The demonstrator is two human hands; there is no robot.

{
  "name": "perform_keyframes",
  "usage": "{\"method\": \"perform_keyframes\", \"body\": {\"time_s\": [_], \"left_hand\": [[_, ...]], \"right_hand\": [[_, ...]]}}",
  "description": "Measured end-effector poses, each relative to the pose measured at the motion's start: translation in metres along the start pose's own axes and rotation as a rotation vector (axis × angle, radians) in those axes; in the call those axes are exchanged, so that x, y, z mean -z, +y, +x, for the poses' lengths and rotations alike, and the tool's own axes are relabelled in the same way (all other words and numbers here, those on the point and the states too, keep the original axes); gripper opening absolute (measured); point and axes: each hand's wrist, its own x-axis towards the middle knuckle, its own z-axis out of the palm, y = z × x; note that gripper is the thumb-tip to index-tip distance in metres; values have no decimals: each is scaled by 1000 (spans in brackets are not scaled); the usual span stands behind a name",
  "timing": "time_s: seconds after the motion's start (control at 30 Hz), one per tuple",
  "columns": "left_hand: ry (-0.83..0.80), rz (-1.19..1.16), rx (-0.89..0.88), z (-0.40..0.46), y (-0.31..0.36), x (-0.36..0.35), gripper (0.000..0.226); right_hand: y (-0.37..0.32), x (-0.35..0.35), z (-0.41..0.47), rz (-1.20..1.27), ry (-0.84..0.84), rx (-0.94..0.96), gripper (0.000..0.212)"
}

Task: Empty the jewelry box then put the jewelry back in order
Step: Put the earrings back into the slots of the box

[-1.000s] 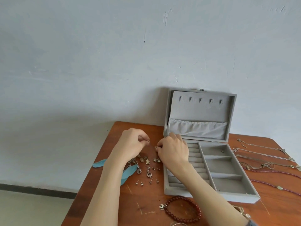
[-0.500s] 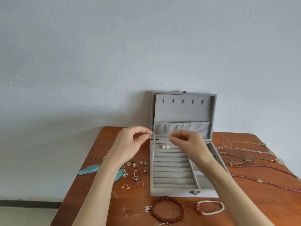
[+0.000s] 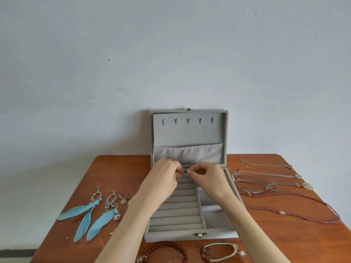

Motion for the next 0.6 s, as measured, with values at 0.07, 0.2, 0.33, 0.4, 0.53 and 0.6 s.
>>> {"method": "perform_keyframes", "body": {"time_s": [0.07,0.2,0.33,0.4,0.53,0.6], "left_hand": [[-37,63,-22,5,-1,-3,26],[-36,49,16,8,-3,-10,24],[-36,-44,67,8,-5,-15,22],[-12,-52,65,7,-4,-15,20],[12,8,18,8,-3,-14,19],[17,9,13,8,-3,-14,20]], "right_hand": [[2,0,5,-84,47,26,10],[7,-1,11,-85,-21,31,9],[10,-2,14,-109,-60,5,10],[11,-5,14,-158,-35,16,10],[10,-5,14,-193,-23,44,9],[10,-4,14,-209,-17,65,10]]}}
